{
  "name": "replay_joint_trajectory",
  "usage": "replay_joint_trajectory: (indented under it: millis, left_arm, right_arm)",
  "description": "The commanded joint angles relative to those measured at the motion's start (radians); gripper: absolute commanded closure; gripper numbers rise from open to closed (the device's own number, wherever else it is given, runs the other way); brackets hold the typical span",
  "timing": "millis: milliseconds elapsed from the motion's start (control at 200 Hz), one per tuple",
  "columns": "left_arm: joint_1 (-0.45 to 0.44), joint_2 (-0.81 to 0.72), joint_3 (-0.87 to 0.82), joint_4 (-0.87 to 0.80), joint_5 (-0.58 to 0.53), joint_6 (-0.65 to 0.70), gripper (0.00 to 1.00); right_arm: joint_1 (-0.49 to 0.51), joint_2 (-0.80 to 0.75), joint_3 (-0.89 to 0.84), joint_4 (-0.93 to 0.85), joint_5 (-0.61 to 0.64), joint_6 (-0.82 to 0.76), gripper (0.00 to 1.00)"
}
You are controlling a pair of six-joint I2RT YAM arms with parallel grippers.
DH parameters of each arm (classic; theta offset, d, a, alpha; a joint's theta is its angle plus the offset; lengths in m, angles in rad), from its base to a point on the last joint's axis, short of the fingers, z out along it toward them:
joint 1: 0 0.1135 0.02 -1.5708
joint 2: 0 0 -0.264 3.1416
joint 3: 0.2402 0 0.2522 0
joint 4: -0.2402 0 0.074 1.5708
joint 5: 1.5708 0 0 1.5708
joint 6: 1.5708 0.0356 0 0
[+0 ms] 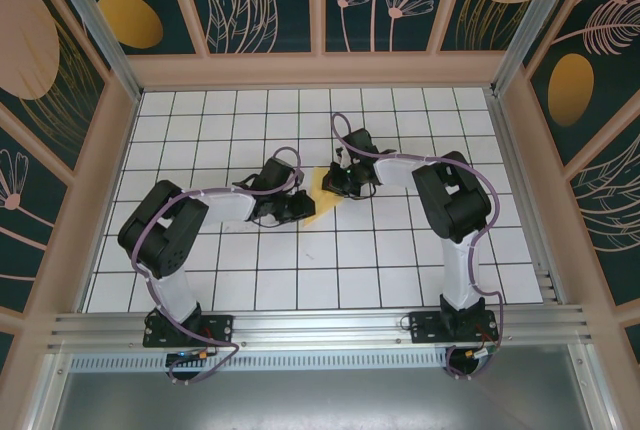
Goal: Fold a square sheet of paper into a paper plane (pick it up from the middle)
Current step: Fourth fold the wing at the center of the table.
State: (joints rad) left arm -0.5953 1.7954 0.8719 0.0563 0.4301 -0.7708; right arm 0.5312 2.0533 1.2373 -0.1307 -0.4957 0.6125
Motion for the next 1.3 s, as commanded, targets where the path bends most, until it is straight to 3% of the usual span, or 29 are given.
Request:
replay_joint_trajectory:
  millis: [0,375,806,1296]
  left_arm:
    - [-0.008,-0.009,-0.02,-0.015,0.021,-0.008,0.86]
    - [-0.009,0.014,-0.031,-0.07,-0.045,0.012,0.87]
    - [-0.01,-0.039,-0.036,-0.037,0.002,-0.006,0.87]
    - [-0.014,-0.024,-0.101,-0.088,-0.031,0.022,0.89]
  right_arm:
    - [0.0,0.085,-0.014,-0.057,0.097,0.004,0.98]
    - [0.0,0.085,-0.018,-0.059,0.1,0.004,0.98]
    - [-0.001,0.086,-0.019,-0.06,0.101,0.003,0.98]
    - [-0.002,0.088,-0.028,-0.055,0.103,0.005,0.98]
